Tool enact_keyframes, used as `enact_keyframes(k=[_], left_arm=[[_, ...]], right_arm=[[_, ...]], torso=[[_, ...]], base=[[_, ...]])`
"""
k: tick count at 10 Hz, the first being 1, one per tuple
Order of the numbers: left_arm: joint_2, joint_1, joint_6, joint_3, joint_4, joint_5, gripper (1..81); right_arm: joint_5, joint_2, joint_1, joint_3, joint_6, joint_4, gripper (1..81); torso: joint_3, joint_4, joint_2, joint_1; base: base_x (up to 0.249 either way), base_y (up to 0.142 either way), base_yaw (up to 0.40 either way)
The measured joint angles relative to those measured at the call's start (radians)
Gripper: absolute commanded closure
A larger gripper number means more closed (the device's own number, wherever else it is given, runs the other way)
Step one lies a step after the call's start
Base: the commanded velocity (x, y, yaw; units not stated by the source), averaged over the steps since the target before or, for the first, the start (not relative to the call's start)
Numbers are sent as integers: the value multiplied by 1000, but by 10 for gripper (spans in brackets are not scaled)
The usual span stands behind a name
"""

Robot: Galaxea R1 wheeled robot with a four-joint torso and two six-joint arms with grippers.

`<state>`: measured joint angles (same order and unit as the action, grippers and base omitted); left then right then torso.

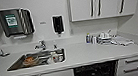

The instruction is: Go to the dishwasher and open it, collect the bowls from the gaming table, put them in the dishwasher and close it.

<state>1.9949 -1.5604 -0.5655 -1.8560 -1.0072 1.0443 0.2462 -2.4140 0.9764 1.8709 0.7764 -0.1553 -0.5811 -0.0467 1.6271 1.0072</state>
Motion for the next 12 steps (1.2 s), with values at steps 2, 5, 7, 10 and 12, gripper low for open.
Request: enact_keyframes(k=[2, 5, 7, 10, 12], left_arm=[[5, 8, 0, -7, 1, 1, 10], [9, 8, 0, -10, -3, -1, 10], [13, 6, -3, -14, -9, 0, 10], [29, 8, -6, -23, -10, -2, 10], [33, -2, -6, -25, -14, -5, 10]], right_arm=[[-15, -19, 4, 23, -34, 25, 10], [-29, -28, 15, 29, -45, 40, 10], [109, -40, 45, 21, -71, 74, 10], [150, -52, 103, 34, -73, 82, 10], [138, -71, 101, 61, -82, 82, 10]], torso=[[-1, 0, 0, 1], [-1, 0, 0, 2], [-1, 0, 0, 2], [-2, 0, 0, 2], [-1, 0, 0, 2]], base=[[-86, 0, 0], [-91, 0, 0], [-92, 0, 0], [-92, 0, 0], [-39, 0, 0]])
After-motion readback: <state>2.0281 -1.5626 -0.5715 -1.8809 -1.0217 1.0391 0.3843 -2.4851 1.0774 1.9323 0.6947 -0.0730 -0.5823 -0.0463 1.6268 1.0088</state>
